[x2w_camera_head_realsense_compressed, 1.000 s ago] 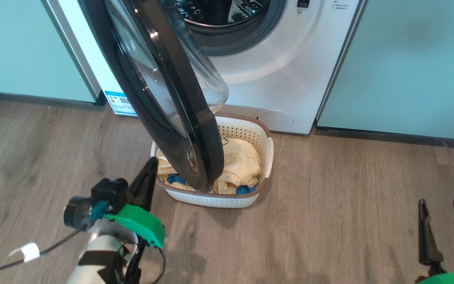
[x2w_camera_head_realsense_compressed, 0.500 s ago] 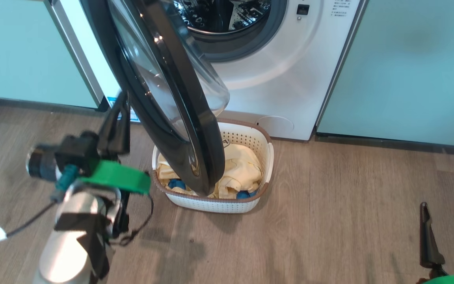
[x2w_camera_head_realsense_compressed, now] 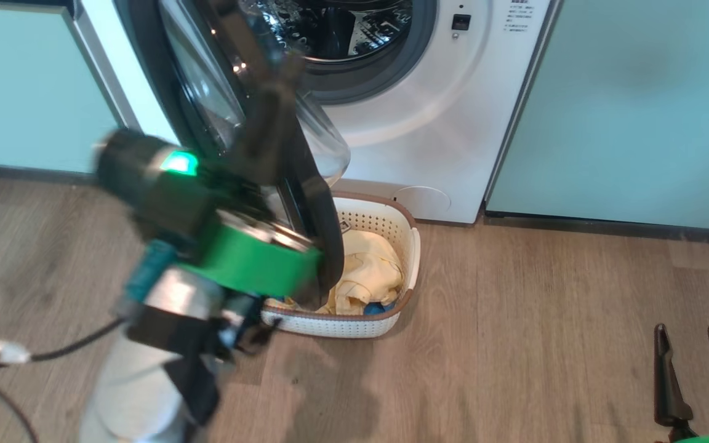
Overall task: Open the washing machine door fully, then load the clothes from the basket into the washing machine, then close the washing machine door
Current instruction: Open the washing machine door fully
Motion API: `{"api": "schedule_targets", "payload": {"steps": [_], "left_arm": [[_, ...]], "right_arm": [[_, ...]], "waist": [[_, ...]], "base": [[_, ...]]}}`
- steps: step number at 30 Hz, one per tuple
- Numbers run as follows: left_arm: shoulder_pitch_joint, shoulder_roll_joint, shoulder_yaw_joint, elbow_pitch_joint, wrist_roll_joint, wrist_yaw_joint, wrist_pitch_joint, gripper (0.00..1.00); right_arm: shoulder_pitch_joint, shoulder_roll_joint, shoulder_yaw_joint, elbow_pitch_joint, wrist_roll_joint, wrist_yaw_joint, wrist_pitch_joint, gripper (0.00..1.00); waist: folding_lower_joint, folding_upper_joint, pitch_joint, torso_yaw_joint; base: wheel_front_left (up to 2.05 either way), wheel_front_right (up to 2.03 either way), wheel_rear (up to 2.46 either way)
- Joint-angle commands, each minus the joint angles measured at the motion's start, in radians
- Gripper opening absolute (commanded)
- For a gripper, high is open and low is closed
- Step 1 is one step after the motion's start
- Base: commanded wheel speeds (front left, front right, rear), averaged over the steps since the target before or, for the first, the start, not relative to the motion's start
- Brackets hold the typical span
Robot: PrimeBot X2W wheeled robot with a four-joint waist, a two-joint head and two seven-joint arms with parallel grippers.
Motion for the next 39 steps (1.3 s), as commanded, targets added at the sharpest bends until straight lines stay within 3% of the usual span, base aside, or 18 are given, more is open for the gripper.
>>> {"api": "schedule_targets", "payload": {"steps": [1,10,20,31,39], "left_arm": [[-0.048,0.003,0.006,-0.04,-0.005,-0.009,0.016,0.0],[-0.001,-0.035,-0.188,-0.051,-0.111,-0.029,0.116,0.0],[0.037,-0.042,-0.34,-0.005,-0.208,0.009,0.14,0.0],[0.066,-0.031,-0.32,0.109,-0.228,0.087,0.127,0.0],[0.063,-0.009,-0.267,0.204,-0.242,0.111,0.11,0.0]], "right_arm": [[-0.023,-0.014,0.022,-0.027,0.003,-0.003,-0.01,1.0],[-0.029,-0.014,0.028,-0.026,0.017,-0.003,-0.01,1.0],[-0.051,-0.014,0.033,-0.018,0.028,-0.003,-0.01,1.0],[-0.061,-0.014,0.029,-0.012,0.036,-0.003,-0.01,1.0],[-0.065,-0.014,0.034,-0.002,0.035,-0.003,-0.01,1.0]], "waist": [[0.0,-0.0001,0.0,-0.004],[0.0,-0.0001,0.012,-0.019],[0.0,-0.0001,0.037,-0.03],[0.0,-0.0001,0.051,-0.031],[0.0,-0.0001,0.05,-0.029]], "base": [[0.0,0.0,0.0],[0.0,0.0,0.0],[0.0,0.0,0.0],[0.0,0.0,0.0],[0.0,0.0,0.0]]}}
